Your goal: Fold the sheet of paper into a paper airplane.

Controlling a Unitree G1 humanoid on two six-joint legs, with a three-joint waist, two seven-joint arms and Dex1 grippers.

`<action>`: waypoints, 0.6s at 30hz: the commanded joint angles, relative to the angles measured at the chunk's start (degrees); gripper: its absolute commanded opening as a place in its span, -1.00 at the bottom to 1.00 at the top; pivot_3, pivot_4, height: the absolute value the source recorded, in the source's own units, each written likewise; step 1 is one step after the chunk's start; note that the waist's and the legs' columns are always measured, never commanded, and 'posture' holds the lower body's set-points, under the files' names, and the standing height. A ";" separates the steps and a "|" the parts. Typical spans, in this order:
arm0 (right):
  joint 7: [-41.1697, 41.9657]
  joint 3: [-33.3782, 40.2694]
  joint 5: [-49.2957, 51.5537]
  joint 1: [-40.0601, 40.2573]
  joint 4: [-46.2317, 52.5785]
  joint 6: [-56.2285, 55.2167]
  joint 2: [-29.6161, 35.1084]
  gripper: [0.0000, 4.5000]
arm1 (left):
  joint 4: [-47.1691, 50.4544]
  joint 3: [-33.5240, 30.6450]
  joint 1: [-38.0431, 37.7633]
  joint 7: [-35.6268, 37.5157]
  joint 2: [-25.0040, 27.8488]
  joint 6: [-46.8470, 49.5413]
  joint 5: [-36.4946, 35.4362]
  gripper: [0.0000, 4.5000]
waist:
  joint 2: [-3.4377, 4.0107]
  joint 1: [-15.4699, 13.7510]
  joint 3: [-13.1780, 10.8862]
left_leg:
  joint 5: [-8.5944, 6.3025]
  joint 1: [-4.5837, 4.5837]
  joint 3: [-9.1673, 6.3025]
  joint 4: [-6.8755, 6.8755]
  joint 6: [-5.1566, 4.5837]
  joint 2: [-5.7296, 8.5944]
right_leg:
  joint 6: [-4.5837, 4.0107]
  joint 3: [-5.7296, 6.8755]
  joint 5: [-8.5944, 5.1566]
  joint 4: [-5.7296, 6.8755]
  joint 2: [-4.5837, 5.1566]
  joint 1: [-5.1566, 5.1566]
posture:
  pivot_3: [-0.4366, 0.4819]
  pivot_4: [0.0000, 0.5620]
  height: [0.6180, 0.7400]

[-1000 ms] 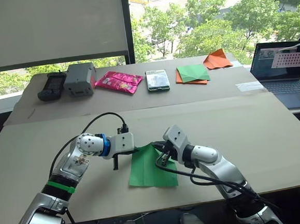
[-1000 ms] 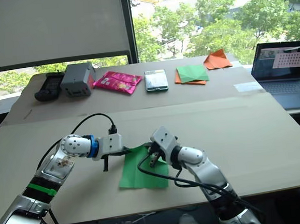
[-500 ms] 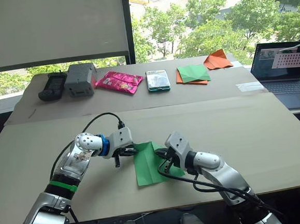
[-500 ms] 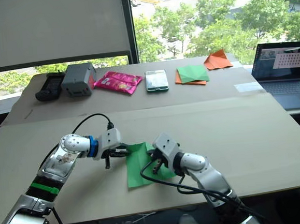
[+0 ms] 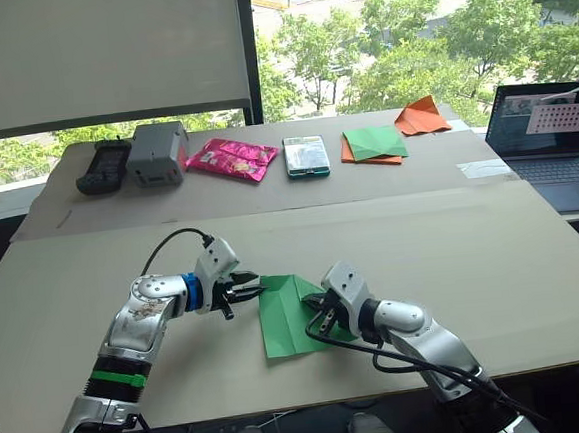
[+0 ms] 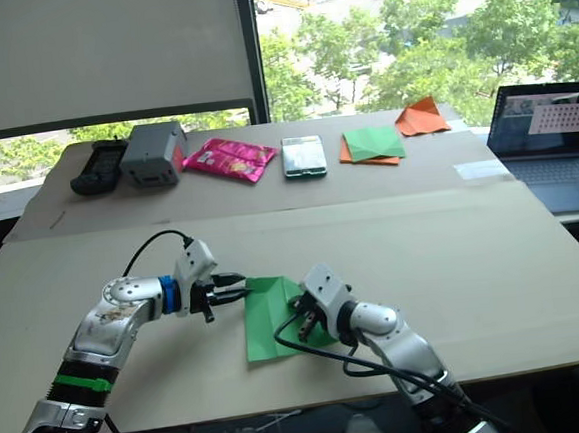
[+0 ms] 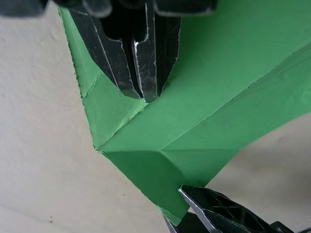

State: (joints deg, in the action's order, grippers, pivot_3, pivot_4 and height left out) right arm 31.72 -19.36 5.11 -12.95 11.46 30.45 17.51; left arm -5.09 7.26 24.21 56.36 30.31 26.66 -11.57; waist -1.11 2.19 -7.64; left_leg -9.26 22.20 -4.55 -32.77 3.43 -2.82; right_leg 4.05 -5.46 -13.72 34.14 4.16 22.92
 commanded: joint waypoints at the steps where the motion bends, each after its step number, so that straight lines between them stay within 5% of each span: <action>1: -0.45 0.83 -0.01 -0.07 1.78 -0.14 -0.15 -1.00 | 3.25 -1.47 -0.12 -1.07 -0.59 0.71 -1.93 -0.34 | 0.00 0.05 0.00 | 0.00 0.00 0.00 0.00 0.00 0.00 | 0.00 0.00 0.00 0.01 0.00 -0.01 | -0.05 -0.47 0.87; 6: -0.68 0.93 0.03 -0.14 1.85 0.01 -0.01 -1.00 | 4.26 -1.20 -0.69 -1.43 -0.45 1.89 -3.06 -0.98 | 0.00 0.25 0.00 | 0.00 -0.05 0.00 0.00 0.00 0.00 | 0.00 0.00 0.00 0.02 -0.02 -0.25 | -0.05 -0.47 0.87; 18: -1.29 0.80 0.04 -0.51 1.82 0.09 -0.62 -1.00 | 9.33 0.72 -0.86 -2.77 -0.77 3.93 -3.31 -0.98 | 0.00 0.16 0.00 | -0.01 -0.08 0.00 0.00 0.01 0.00 | 0.00 0.00 0.00 -0.01 0.00 -0.23 | -0.05 -0.47 0.87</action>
State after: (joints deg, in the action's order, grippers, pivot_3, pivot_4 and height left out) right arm 30.75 -19.36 5.07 -12.93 11.46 30.49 17.23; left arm 1.04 7.87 22.85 54.28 30.16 29.61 -13.71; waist -1.11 2.34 -7.64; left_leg -9.27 22.13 -4.56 -32.77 3.44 -2.82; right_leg 4.05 -5.46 -13.72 34.12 4.16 22.69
